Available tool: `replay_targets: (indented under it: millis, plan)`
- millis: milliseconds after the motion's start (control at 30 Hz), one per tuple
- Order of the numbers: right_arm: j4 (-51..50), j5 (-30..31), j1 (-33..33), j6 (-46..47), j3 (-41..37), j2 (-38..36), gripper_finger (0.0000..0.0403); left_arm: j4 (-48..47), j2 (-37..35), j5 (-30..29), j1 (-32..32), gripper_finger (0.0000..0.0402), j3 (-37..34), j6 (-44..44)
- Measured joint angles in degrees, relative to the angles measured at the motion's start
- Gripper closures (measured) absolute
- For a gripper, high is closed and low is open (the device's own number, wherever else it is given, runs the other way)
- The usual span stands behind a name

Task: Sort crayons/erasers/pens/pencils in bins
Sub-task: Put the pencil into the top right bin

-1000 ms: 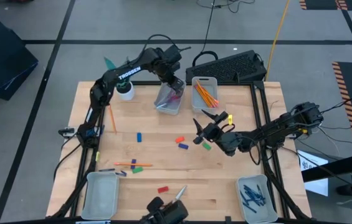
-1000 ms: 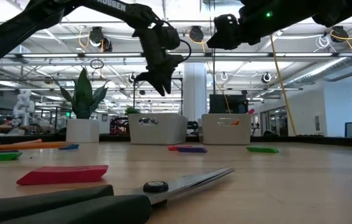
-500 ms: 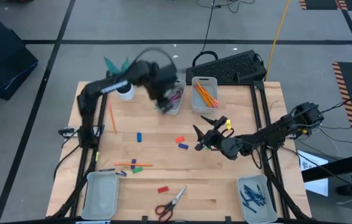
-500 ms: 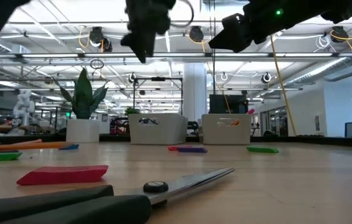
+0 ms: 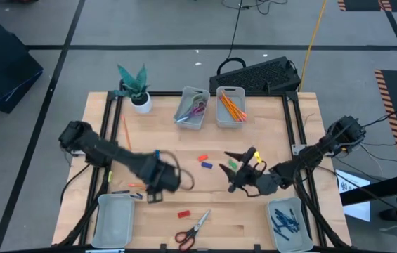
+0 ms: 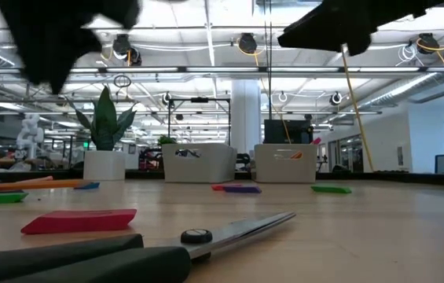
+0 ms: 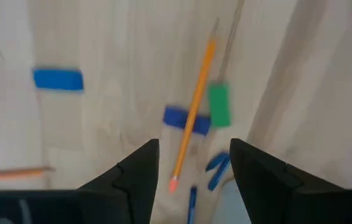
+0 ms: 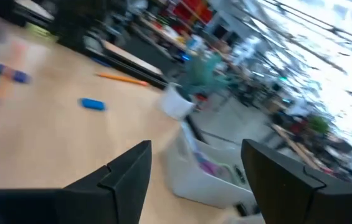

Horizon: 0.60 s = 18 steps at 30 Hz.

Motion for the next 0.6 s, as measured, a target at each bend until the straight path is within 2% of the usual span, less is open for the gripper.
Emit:
replay_targets:
  millis: [167, 267, 400, 600]
  plan:
    - [-0.1, -7.8, 0.2, 3.7, 0.0, 0.0, 0.0163, 10.7, 0.0, 0.9, -2.3, 0.0201, -12.2, -2.0]
    - [-0.1, -9.0, -0.4, 4.5, 0.0, 0.0, 0.0163, 16.1, -0.1, 2.0, -1.0, 0.0202, -17.3, -2.0]
    - [-0.1, -9.0, -0.9, 5.1, 0.0, 0.0, 0.0163, 14.4, -0.1, 2.2, 0.4, 0.0202, -20.2, -2.0]
    - [-0.1, -9.1, -1.4, 6.7, 0.0, 0.0, 0.0163, 14.8, -0.1, 7.6, -1.0, 0.0202, -23.6, 0.0]
